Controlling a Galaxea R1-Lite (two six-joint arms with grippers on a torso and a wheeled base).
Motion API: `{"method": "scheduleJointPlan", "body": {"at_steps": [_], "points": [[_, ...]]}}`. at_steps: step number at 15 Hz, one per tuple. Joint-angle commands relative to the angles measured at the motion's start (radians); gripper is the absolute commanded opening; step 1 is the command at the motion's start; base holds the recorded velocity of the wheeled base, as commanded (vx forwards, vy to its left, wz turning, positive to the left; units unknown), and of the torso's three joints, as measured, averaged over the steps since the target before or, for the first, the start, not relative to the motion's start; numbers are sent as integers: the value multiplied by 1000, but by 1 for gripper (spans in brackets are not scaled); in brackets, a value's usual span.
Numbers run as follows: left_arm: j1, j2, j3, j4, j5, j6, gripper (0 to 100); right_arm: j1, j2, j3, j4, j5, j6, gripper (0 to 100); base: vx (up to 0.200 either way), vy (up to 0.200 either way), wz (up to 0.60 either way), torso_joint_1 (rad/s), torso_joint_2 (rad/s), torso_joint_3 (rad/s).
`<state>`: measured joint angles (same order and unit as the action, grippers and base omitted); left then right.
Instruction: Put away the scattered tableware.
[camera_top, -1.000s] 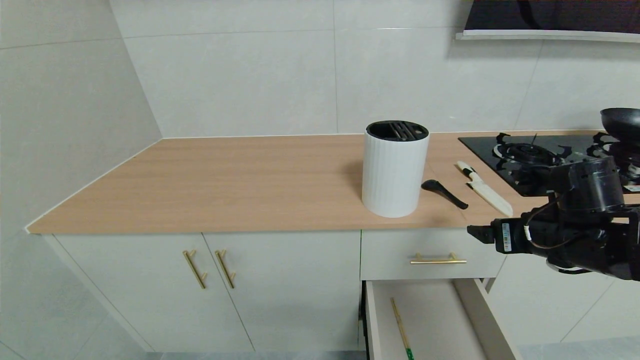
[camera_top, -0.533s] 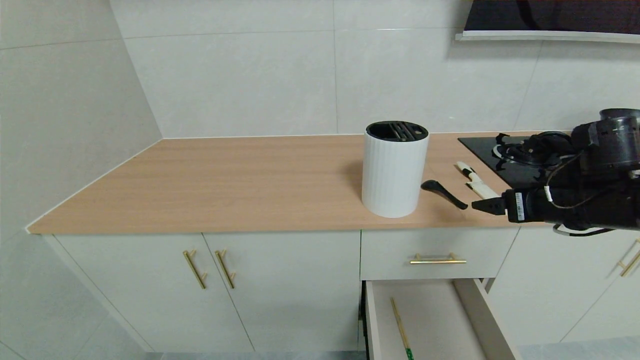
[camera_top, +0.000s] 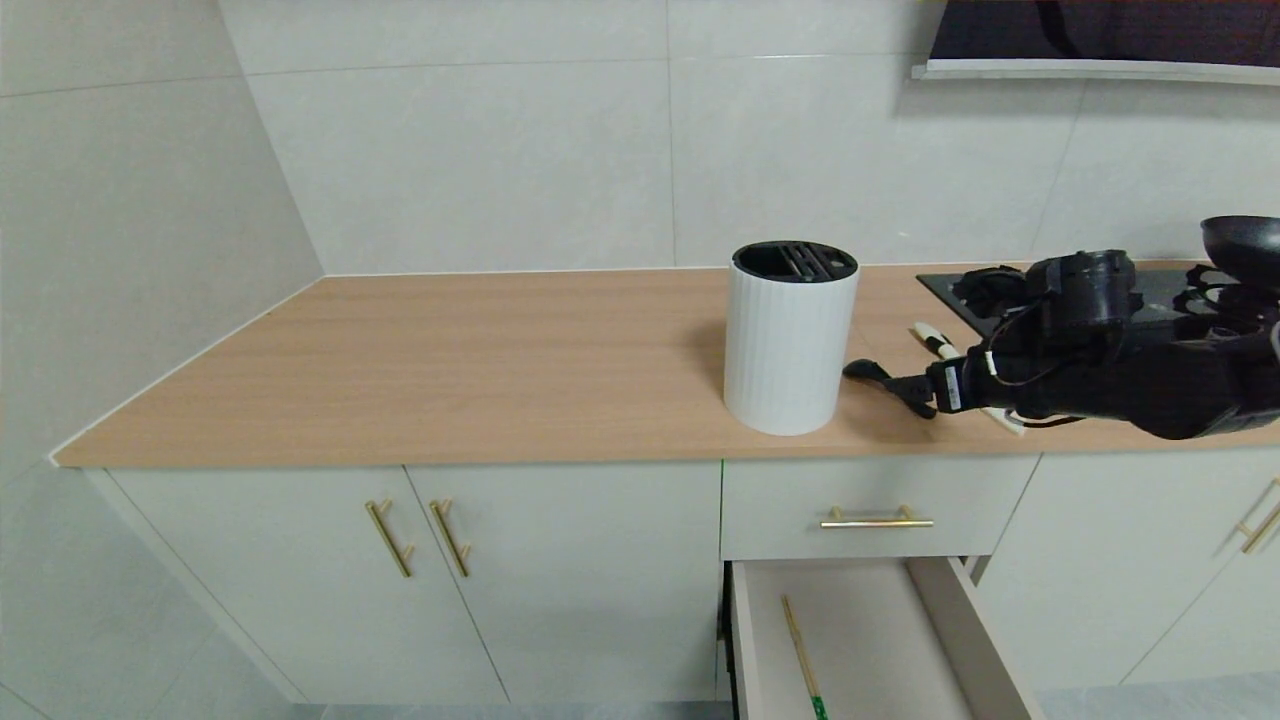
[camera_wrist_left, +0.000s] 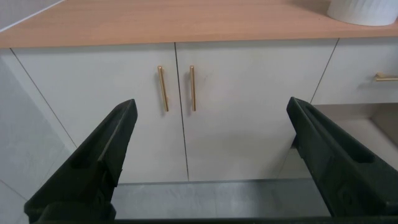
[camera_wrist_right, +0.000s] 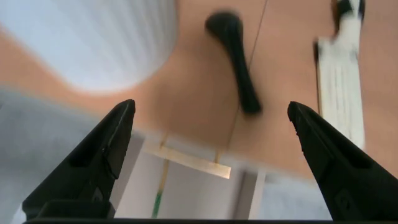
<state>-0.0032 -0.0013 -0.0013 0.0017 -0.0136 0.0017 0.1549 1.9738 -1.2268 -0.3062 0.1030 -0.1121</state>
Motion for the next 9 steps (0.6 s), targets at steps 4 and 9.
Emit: {"method": "scheduleJointPlan", "body": {"at_steps": [4, 9], "points": [[0, 1, 0, 0, 0, 0, 100, -29, 160, -65, -91, 6, 3, 100, 0, 0, 0, 0, 0, 0], [0, 1, 0, 0, 0, 0, 100, -54, 241, -132, -93, 17, 9, 100, 0, 0, 0, 0, 0, 0]]}}
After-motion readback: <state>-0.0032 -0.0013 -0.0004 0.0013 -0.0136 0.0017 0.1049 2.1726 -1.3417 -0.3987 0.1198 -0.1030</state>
